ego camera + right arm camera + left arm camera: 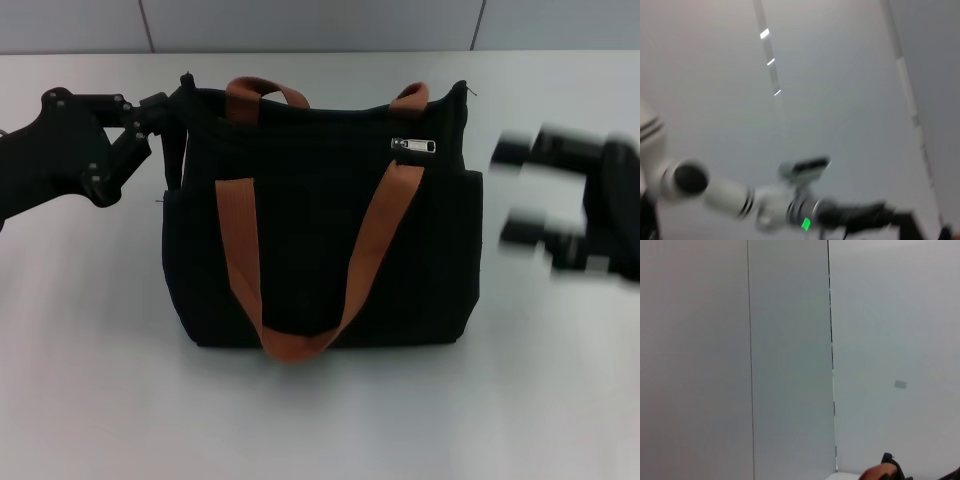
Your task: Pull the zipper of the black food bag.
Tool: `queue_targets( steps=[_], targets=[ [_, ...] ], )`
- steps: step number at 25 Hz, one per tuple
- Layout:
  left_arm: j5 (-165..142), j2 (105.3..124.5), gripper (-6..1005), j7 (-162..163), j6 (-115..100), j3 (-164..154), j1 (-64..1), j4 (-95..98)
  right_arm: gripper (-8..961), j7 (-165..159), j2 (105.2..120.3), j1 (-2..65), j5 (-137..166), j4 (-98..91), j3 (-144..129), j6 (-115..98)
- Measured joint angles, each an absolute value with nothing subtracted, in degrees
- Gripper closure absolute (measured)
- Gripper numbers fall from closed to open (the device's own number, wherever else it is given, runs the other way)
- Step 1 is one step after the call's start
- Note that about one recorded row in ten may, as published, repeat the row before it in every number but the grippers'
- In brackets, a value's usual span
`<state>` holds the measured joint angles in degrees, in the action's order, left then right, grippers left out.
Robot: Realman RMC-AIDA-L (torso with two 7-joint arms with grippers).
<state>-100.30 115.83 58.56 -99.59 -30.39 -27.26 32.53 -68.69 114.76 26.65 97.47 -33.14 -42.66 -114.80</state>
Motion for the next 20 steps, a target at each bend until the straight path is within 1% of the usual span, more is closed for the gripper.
queue_targets(
  steps=[1, 4, 5, 6, 8, 9, 10, 12, 13, 14, 16, 17, 18, 19, 20],
  targets=[
    [-100.5, 115.81, 858, 58.6, -99.5, -30.4, -27.2, 32.5, 212, -68.7, 114.76, 26.7, 97.5, -33.1, -42.7, -114.8],
    [-101.1, 115.77, 857, 58.7, -99.6, -30.6, -26.8, 32.5, 213, -63.5, 115.89, 25.3, 101.4, -32.8, -42.5, -114.0],
    [-101.2, 115.72, 857, 58.9, -99.6, -30.6, -26.5, 32.5, 213, -60.8, 116.89, 24.5, 102.7, -32.5, -42.5, -112.7],
    [-101.2, 115.72, 857, 58.9, -99.6, -30.6, -26.5, 32.5, 213, -60.8, 116.89, 24.5, 102.7, -32.5, -42.5, -112.7],
    [-101.2, 115.64, 856, 60.1, -99.8, -30.6, -25.7, 32.5, 213, -58.5, 117.82, 24.2, 104.4, -31.6, -42.6, -110.4],
    [-101.2, 115.64, 855, 60.1, -99.8, -30.6, -25.7, 32.5, 213, -58.5, 117.82, 24.2, 104.4, -31.6, -42.6, -110.4],
    [-101.2, 115.49, 855, 62.0, -100.2, -30.4, -25.0, 32.5, 213, -57.8, 118.24, 24.8, 105.8, -30.7, -42.6, -108.9],
    [-101.2, 115.35, 854, 63.2, -100.4, -30.3, -24.5, 32.6, 214, -57.5, 118.45, 25.2, 106.5, -30.1, -42.7, -108.1],
    [-101.2, 114.77, 854, 65.7, -101.0, -30.3, -23.7, 33.5, 214, -57.0, 118.79, 26.0, 107.6, -29.2, -42.7, -106.7],
    [-101.2, 114.77, 854, 65.7, -101.0, -30.3, -23.7, 33.5, 214, -57.0, 118.79, 26.0, 107.6, -29.2, -42.7, -106.7],
    [-101.3, 113.99, 853, 67.9, -102.1, -30.5, -22.9, 34.5, 214, -56.6, 118.95, 26.7, 108.1, -28.6, -42.7, -105.9],
    [-101.3, 113.39, 852, 69.2, -103.0, -30.6, -22.5, 35.0, 214, -56.5, 118.97, 26.9, 108.3, -28.3, -42.7, -105.6],
    [-101.4, 111.99, 852, 71.2, -105.1, -30.6, -21.8, 35.6, 214, -56.4, 118.99, 27.2, 108.4, -27.7, -42.7, -105.1],
    [-101.4, 111.99, 807, 71.2, -105.1, -30.6, -21.8, 35.6, 215, -56.4, 118.99, 27.2, 108.4, -27.7, -42.7, -105.1],
    [-101.4, 111.06, 762, 72.5, -106.5, -30.5, -21.6, 35.7, 215, -56.2, 119.00, 27.6, 108.4, -27.0, -42.9, -104.3]
  ],
)
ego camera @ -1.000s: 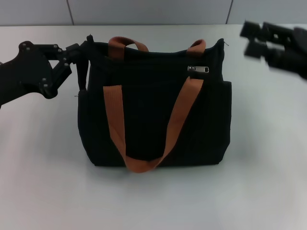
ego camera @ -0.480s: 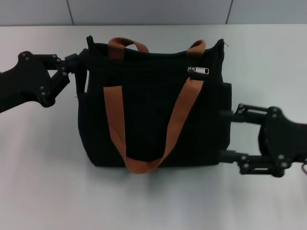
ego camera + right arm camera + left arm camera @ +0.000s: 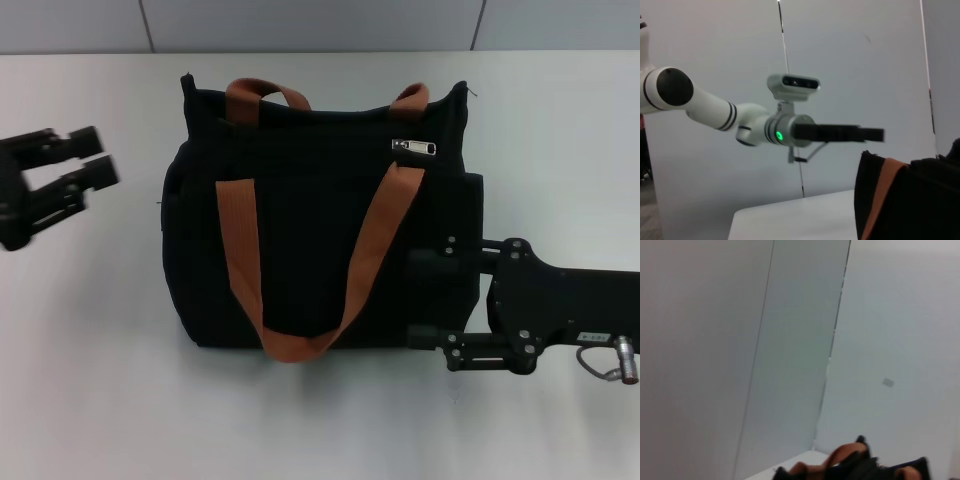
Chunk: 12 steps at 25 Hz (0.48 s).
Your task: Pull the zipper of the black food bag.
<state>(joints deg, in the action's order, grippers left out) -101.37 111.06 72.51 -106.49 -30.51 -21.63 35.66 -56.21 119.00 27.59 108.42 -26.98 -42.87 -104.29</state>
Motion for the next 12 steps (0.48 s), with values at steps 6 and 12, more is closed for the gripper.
queue_targets(
  steps=[6, 12],
  targets=[
    [-101.0, 108.37, 485, 76.2, -113.5, -30.0, -21.3, 36.0, 216, -55.3, 119.04, 28.2, 108.5, -25.1, -43.3, -101.9],
    [-100.8, 110.78, 300, 71.5, -115.1, -32.8, -20.9, 36.0, 216, -53.3, 119.09, 28.6, 108.5, -23.0, -43.7, -101.0]
  ],
)
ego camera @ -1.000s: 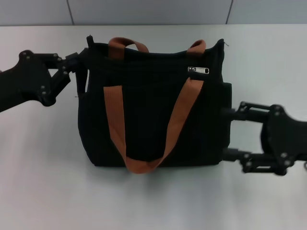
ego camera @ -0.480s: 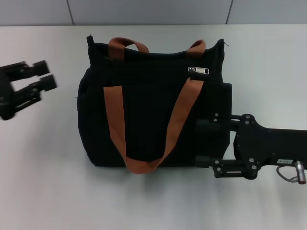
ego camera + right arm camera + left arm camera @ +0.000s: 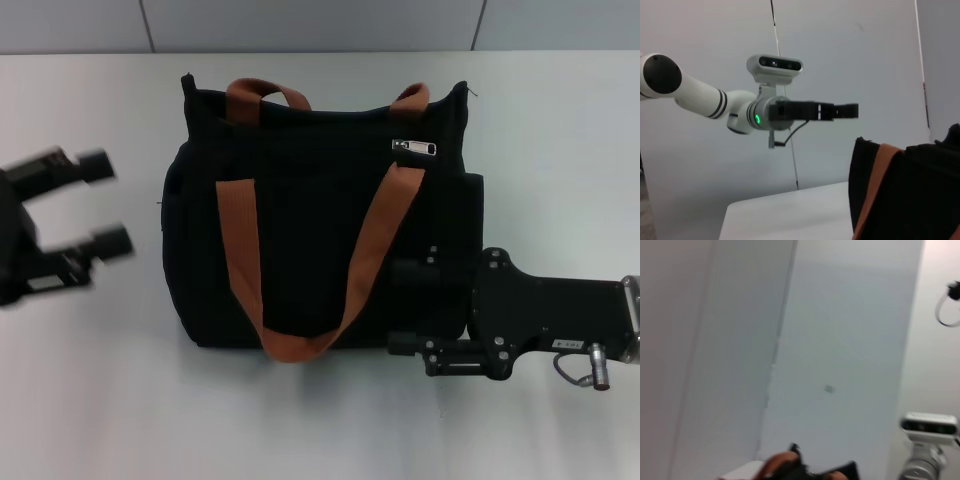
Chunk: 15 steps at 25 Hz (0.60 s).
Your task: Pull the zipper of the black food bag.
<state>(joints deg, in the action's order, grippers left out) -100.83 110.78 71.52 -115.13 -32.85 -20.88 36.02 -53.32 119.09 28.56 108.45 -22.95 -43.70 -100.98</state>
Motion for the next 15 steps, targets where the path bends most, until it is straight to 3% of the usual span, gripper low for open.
queue_targets(
  steps=[1, 6, 15],
  targets=[
    [-101.0, 112.16, 277, 67.9, -115.1, -35.3, -20.3, 35.8, 216, -53.0, 119.10, 28.6, 108.5, -22.5, -44.0, -100.7],
    [-101.2, 114.48, 164, 61.3, -115.1, -43.2, -19.2, 34.9, 217, -52.7, 119.26, 28.6, 108.5, -21.6, -45.4, -100.1],
    [-106.8, 116.36, 161, 58.2, -108.3, -49.2, -19.5, 31.7, 217, -49.9, 119.27, 28.5, 109.5, -18.7, -46.4, -97.0]
  ],
)
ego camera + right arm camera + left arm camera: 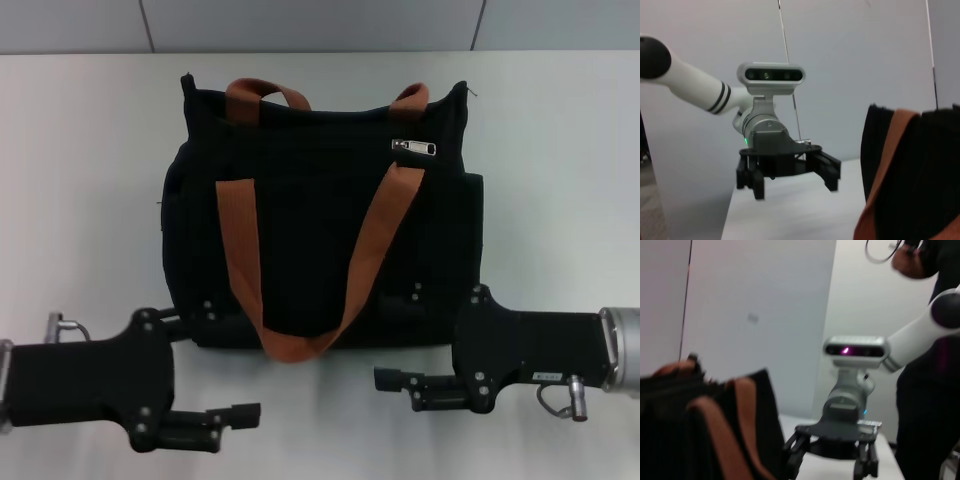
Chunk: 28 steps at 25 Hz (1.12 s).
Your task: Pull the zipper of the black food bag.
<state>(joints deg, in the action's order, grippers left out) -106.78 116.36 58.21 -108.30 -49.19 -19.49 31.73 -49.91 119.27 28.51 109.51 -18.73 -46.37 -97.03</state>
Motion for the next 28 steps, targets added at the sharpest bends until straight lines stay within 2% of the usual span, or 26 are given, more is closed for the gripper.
queue_targets(
  steps=[18, 28],
  targets=[
    [-109.0, 117.42, 161, 57.8, -106.4, -49.4, -20.2, 30.4, 140, -47.2, 119.53, 28.1, 110.7, -17.0, -47.2, -95.4],
    [-109.1, 117.67, 162, 57.8, -106.3, -49.5, -20.2, 29.7, 141, -45.8, 119.53, 28.0, 110.5, -16.3, -47.2, -95.2]
  ],
)
